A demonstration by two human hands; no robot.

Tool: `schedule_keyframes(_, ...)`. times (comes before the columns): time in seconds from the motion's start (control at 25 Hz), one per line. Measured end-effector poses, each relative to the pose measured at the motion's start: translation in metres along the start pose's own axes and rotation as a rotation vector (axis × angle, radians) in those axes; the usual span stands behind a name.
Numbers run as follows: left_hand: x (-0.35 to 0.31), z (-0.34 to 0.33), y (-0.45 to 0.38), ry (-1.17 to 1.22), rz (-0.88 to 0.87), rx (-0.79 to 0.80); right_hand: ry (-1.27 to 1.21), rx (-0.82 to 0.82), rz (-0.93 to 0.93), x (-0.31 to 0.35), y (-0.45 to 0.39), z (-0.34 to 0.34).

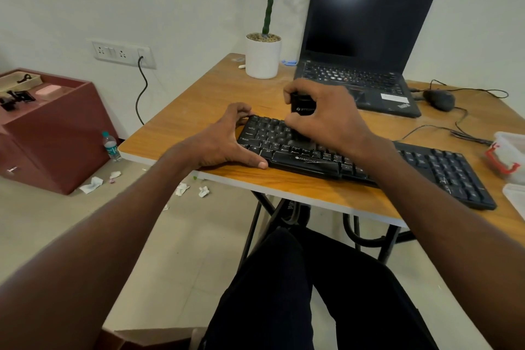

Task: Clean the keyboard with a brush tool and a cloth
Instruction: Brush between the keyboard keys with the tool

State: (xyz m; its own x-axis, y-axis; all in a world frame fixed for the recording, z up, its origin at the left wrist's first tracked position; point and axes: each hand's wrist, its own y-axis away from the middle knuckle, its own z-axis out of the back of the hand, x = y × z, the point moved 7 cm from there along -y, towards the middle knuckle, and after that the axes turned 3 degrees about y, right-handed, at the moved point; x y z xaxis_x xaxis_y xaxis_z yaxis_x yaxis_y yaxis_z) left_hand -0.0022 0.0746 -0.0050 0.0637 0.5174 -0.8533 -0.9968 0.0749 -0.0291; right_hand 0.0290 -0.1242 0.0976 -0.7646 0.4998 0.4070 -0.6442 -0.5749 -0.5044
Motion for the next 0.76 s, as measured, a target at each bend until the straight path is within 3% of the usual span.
schedule_keyframes(0.16, 0.001, 0.0, 0.0, 0.003, -0.004, 0.013, -0.11, -0.046, -0.051, -0.004, 0.003, 0.0)
schedule_keyframes(0.36, 0.0, 0.0, 0.0, 0.003, -0.004, 0.013, 0.018, -0.106, -0.211, -0.023, 0.001, 0.011)
schedule_keyframes(0.48, 0.0, 0.0, 0.0, -0.007, 0.002, 0.018, -0.189, -0.022, -0.103, -0.009, 0.004, 0.001)
schedule_keyframes(0.68, -0.001, 0.0, 0.001, -0.022, 0.004, 0.009, 0.265, -0.053, -0.082, -0.006, 0.001, 0.013)
schedule_keyframes(0.76, -0.002, 0.0, 0.002, -0.029, -0.001, 0.011, 0.106, -0.031, 0.021, 0.008, 0.005, 0.006)
